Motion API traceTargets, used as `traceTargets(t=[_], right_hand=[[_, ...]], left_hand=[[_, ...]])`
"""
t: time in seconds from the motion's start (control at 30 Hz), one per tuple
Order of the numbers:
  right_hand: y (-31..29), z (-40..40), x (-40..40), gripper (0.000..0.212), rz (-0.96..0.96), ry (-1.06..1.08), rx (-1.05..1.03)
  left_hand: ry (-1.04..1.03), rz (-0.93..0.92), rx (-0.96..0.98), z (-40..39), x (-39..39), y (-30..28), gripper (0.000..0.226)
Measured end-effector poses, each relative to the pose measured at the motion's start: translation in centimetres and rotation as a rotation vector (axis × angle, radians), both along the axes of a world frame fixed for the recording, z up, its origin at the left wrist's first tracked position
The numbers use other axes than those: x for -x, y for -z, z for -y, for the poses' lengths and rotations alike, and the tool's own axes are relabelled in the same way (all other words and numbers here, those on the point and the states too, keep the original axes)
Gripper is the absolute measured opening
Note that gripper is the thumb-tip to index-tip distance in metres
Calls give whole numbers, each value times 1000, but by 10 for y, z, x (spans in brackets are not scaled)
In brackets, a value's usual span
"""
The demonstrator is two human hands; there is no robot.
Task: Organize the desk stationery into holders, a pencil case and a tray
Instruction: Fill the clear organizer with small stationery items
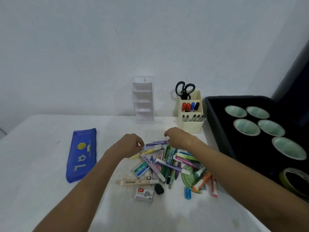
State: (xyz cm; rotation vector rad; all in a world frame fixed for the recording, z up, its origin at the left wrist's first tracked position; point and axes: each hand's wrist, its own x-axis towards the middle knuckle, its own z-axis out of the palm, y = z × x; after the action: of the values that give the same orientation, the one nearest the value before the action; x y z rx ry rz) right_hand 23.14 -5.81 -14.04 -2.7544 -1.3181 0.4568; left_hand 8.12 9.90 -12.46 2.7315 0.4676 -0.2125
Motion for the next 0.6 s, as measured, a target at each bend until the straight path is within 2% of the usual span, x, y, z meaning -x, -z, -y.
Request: traceTargets(t=[0.13,0.3,0.5,0.6], right_hand=[[13,-3,-2,27,36,0,46],[13,-2,-1,22,24,7,0],[-5,13,1,16,-48,53,-226],[-28,21,3,15,-72,46,-380]], left_hand=[[66,-23,0,2,-5,8,28],[128,-34,10,4,-11,8,31],[163,-146,55,-1,-16,-2,34],[75,-110,48,-6,-16,-18,24]])
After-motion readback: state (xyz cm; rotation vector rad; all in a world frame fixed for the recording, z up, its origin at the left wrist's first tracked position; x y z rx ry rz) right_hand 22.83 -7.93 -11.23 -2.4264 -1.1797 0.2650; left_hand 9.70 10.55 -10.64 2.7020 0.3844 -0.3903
